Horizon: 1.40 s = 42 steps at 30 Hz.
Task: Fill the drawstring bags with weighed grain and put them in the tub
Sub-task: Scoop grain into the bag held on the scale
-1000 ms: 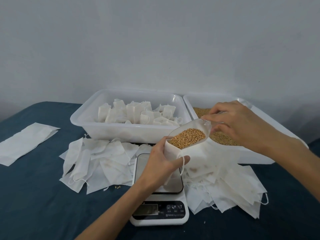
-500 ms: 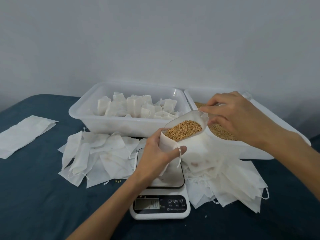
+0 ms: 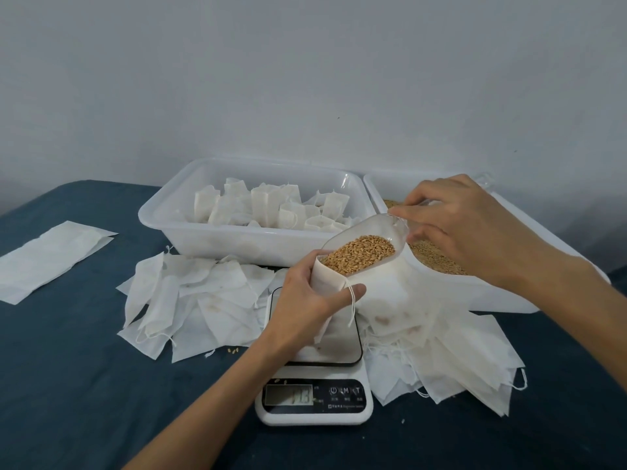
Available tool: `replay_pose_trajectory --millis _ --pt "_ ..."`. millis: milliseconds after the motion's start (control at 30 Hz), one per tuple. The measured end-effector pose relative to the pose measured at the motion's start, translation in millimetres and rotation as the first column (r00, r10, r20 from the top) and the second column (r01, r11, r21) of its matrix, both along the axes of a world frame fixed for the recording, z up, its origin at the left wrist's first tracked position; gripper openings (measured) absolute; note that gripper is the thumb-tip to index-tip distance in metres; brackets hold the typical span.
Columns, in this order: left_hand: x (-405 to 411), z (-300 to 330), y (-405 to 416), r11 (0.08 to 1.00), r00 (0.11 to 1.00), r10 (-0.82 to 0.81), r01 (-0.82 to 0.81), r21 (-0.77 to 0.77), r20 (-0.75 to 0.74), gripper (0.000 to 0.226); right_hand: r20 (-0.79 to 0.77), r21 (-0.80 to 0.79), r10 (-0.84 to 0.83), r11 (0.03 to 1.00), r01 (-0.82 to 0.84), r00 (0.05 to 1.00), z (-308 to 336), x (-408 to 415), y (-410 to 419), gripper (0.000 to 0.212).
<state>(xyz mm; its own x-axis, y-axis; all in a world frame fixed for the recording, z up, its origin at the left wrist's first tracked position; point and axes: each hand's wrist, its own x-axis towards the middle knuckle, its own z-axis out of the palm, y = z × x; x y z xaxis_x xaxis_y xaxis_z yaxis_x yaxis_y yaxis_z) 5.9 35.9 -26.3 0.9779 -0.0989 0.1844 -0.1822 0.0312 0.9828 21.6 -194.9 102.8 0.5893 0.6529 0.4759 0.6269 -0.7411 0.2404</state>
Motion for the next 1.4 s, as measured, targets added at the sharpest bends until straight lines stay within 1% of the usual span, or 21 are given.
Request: replay_pose_trajectory --millis 300,467,733,933,1067,1400 --pt "-0.7 1.7 1.0 1.0 1.0 0.012 -0.012 0.004 -0.003 0.048 0.004 -0.003 -0.004 1.0 0.004 1.0 -0.3 0.6 1.7 0.041" --pt "-2.4 2.5 0.5 1.0 0.999 0.03 -0.03 0.006 -0.021 0.062 0.018 -0.002 0.013 1.0 -0.013 1.0 -0.2 0.7 2.1 0.041" --pt "-3.0 3.1 0.2 0.999 0.999 0.033 -0.033 0.014 -0.026 0.064 0.035 0.012 0.016 1.0 -0.016 0.999 -2.7 1.2 1.6 0.039" --pt "-3.4 3.4 0.7 0.999 0.999 0.033 -0.033 0.014 -0.027 0.061 0.039 0.009 0.01 1.0 -0.01 0.999 -2.3 0.9 2.0 0.04" --pt "-3.0 4.0 0.9 0.999 0.999 0.033 -0.032 0.01 -0.024 0.055 0.026 0.022 0.006 1.0 -0.007 1.0 -2.4 -1.3 3.0 0.039" --pt "-2.8 3.7 0.9 0.999 0.999 0.038 -0.038 0.015 -0.022 0.061 0.02 0.022 0.003 1.0 -0.004 1.0 -0.8 -2.9 4.2 0.037"
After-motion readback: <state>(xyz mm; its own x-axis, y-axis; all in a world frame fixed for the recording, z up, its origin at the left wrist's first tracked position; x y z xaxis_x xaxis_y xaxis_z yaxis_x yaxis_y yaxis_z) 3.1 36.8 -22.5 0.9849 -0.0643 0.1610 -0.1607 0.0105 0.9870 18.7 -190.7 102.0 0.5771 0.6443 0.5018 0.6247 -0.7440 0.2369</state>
